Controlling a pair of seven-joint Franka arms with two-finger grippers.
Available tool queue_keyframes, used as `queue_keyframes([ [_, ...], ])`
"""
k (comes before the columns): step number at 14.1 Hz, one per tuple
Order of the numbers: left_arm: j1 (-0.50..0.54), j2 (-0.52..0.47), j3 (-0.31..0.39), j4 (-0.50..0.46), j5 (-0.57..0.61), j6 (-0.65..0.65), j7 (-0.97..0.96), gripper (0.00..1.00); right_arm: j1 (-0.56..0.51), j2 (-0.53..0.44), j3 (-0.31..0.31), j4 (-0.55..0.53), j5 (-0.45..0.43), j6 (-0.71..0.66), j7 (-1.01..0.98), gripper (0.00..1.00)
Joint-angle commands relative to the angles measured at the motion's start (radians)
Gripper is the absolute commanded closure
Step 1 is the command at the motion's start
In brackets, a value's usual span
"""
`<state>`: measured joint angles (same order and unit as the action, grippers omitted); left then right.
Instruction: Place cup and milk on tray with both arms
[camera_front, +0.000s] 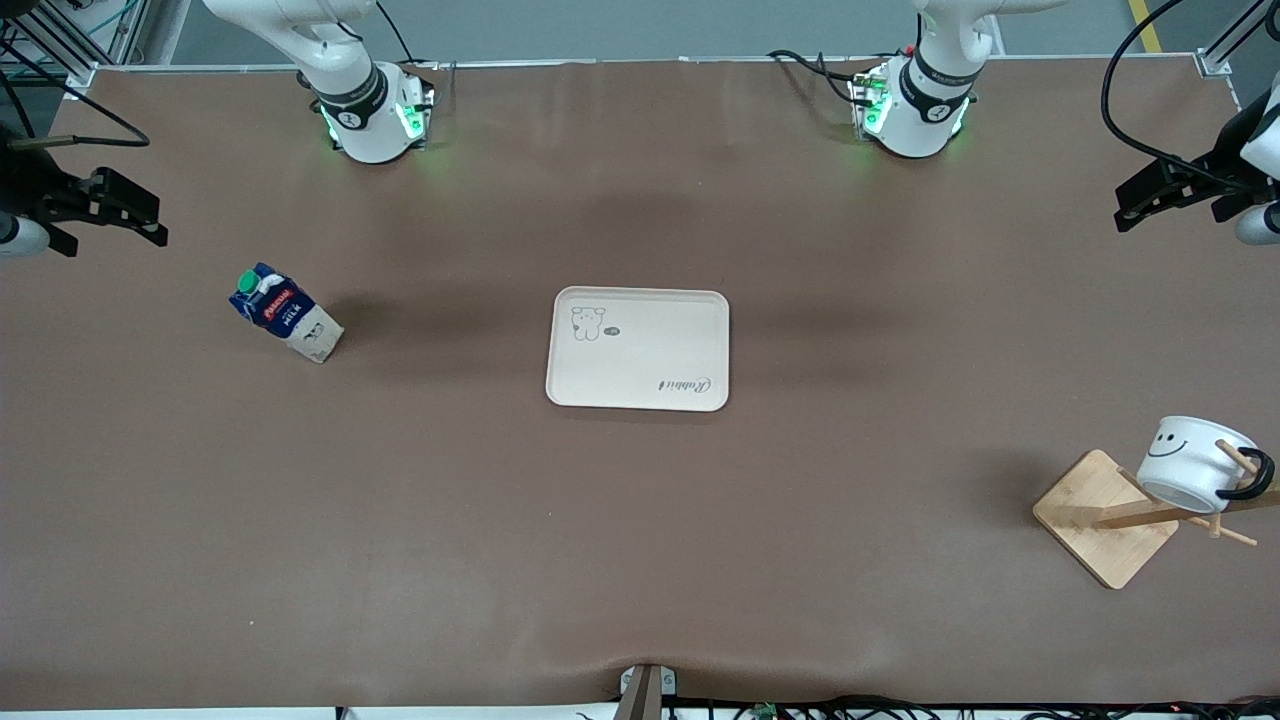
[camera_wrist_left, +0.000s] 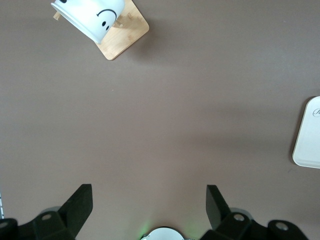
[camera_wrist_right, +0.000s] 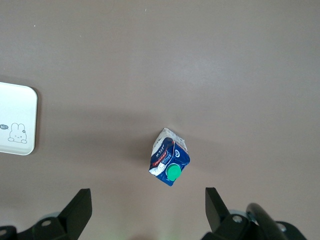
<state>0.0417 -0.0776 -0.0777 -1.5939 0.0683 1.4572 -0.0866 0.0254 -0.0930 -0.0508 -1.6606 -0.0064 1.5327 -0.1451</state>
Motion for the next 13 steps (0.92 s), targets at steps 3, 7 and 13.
queue_keyframes([
  [3,0.004,-0.005,-0.002,0.040,0.022,-0.015,0.001,0.00,-0.018,0.010,0.011,0.021,0.013,-0.014,-0.013,0.00],
  [7,0.003,-0.001,-0.002,0.058,0.065,-0.015,0.008,0.00,-0.018,0.010,0.011,0.021,0.013,-0.016,-0.013,0.00],
  [13,0.006,0.004,-0.007,0.062,0.097,0.018,0.010,0.00,-0.019,0.010,0.011,0.021,0.014,-0.016,-0.013,0.00],
])
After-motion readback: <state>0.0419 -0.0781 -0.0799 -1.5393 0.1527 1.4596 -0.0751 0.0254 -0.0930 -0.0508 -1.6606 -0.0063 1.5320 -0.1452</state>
